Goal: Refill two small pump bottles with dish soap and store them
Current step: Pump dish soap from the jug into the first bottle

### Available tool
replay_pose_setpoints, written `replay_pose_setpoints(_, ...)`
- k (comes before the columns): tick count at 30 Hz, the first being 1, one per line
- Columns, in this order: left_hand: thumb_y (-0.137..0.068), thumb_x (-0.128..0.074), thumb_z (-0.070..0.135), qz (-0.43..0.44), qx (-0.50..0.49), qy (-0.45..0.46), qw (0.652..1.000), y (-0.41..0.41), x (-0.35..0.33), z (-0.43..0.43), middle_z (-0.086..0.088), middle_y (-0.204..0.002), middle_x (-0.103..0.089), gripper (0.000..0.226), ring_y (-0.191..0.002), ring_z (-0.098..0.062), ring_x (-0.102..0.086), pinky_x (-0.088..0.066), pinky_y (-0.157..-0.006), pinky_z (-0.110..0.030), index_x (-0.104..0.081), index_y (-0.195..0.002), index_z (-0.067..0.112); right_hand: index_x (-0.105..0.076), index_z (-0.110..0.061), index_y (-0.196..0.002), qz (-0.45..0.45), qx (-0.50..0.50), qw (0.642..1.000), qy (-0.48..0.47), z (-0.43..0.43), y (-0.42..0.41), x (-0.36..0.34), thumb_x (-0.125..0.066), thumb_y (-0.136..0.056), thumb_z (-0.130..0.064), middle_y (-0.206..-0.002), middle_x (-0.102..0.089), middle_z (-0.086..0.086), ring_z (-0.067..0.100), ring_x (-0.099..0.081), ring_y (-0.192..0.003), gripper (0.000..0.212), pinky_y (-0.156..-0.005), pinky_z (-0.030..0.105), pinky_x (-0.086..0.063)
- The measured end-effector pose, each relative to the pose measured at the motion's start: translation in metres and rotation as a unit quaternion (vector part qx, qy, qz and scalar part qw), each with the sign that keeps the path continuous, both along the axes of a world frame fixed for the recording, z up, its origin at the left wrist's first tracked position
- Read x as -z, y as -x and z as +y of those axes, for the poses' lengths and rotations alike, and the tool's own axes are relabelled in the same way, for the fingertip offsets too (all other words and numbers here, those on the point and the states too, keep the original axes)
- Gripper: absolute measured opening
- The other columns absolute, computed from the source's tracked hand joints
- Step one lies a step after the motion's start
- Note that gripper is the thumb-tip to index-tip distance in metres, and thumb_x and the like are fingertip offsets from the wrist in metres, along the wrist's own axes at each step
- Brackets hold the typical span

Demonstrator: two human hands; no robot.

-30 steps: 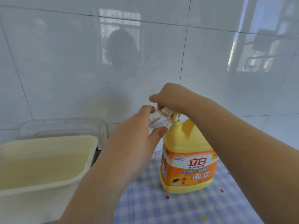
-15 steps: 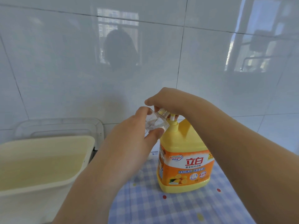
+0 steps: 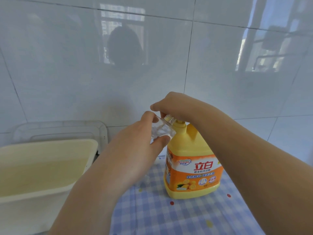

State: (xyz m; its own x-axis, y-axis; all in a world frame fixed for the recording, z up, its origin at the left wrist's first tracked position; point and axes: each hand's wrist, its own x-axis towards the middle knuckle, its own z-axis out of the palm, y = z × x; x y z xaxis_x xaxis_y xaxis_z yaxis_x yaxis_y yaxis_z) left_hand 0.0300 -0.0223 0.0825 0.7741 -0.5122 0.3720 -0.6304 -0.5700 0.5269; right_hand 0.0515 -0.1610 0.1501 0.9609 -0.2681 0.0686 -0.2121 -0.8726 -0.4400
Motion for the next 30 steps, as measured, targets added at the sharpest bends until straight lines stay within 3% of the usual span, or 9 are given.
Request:
replay_pose_setpoints(7, -0.091, -0.051, 0.052, -0.006, 0.002, 0.003, 1.0, 0.001, -0.001, 0.001, 0.015, -0.108, -0.067, 0.04, -0.097, -0.007, -0.062, -0.045, -0.075, -0.024, -0.036, -0.125, 0.038, -0.061, -0.011, -0.083, -0.008, 0.008, 1.0, -0.005, -0.002, -0.003, 0.002, -0.054, -0.092, -0.034, -0.066, -0.048, -0.001, 0.013, -0.042, -0.053, 0.025, -0.05, 0.024, -0.033)
replay_pose_setpoints(11, -0.091, -0.051, 0.051, -0.011, 0.001, 0.007, 1.0, 0.001, -0.002, 0.0, 0.016, -0.106, -0.066, 0.038, -0.095, -0.006, -0.06, -0.043, -0.07, -0.02, -0.037, -0.124, 0.038, -0.064, 0.003, -0.108, -0.023, 0.013, 1.0, -0.017, -0.001, -0.003, 0.002, -0.053, -0.092, -0.03, -0.066, -0.045, 0.0, 0.013, -0.038, -0.053, 0.039, -0.051, 0.024, -0.031)
replay_pose_setpoints(14, -0.091, -0.052, 0.051, -0.018, 0.0, 0.019, 1.0, 0.0, -0.003, 0.001, 0.016, -0.109, -0.065, 0.039, -0.097, -0.005, -0.061, -0.047, -0.075, -0.023, -0.038, -0.125, 0.038, -0.062, 0.005, -0.113, -0.022, 0.014, 0.999, -0.018, -0.001, -0.003, 0.0, -0.053, -0.092, -0.028, -0.065, -0.043, 0.0, 0.014, -0.036, -0.051, 0.041, -0.049, 0.024, -0.03)
replay_pose_setpoints(16, -0.09, -0.052, 0.052, -0.023, -0.002, 0.034, 0.999, 0.001, -0.003, 0.001, 0.016, -0.111, -0.064, 0.041, -0.099, -0.006, -0.06, -0.046, -0.077, -0.026, -0.038, -0.127, 0.039, -0.063, 0.007, -0.107, -0.023, 0.015, 0.999, -0.02, -0.002, -0.003, -0.004, -0.052, -0.091, -0.027, -0.062, -0.046, 0.002, 0.015, -0.041, -0.042, 0.039, -0.046, 0.021, -0.032)
replay_pose_setpoints(20, -0.09, -0.051, 0.054, -0.034, -0.01, 0.054, 0.998, 0.002, -0.003, -0.001, 0.017, -0.107, -0.064, 0.043, -0.099, -0.005, -0.056, -0.037, -0.067, -0.015, -0.037, -0.128, 0.042, -0.062, -0.005, -0.08, -0.027, 0.015, 0.999, -0.018, -0.003, -0.002, -0.011, -0.051, -0.092, -0.029, -0.052, -0.058, 0.007, 0.015, -0.05, -0.024, 0.029, -0.042, 0.018, -0.042)
replay_pose_setpoints(24, -0.089, -0.052, 0.054, -0.036, -0.009, 0.057, 0.998, 0.002, -0.002, -0.001, 0.018, -0.102, -0.065, 0.042, -0.096, -0.004, -0.056, -0.038, -0.067, -0.017, -0.037, -0.128, 0.043, -0.061, -0.006, -0.079, -0.023, 0.022, 0.999, -0.017, -0.004, -0.003, -0.01, -0.05, -0.093, -0.03, -0.053, -0.058, 0.008, 0.018, -0.053, -0.029, 0.029, -0.044, 0.02, -0.044)
replay_pose_setpoints(30, -0.089, -0.052, 0.054, -0.031, -0.008, 0.062, 0.998, 0.001, -0.001, -0.002, 0.018, -0.104, -0.065, 0.041, -0.095, -0.004, -0.058, -0.041, -0.07, -0.018, -0.037, -0.126, 0.044, -0.062, -0.002, -0.095, 0.015, 0.033, 0.999, -0.022, 0.0, -0.003, -0.012, -0.049, -0.095, -0.032, -0.08, -0.063, 0.015, 0.028, -0.057, -0.054, 0.033, -0.052, 0.026, -0.046)
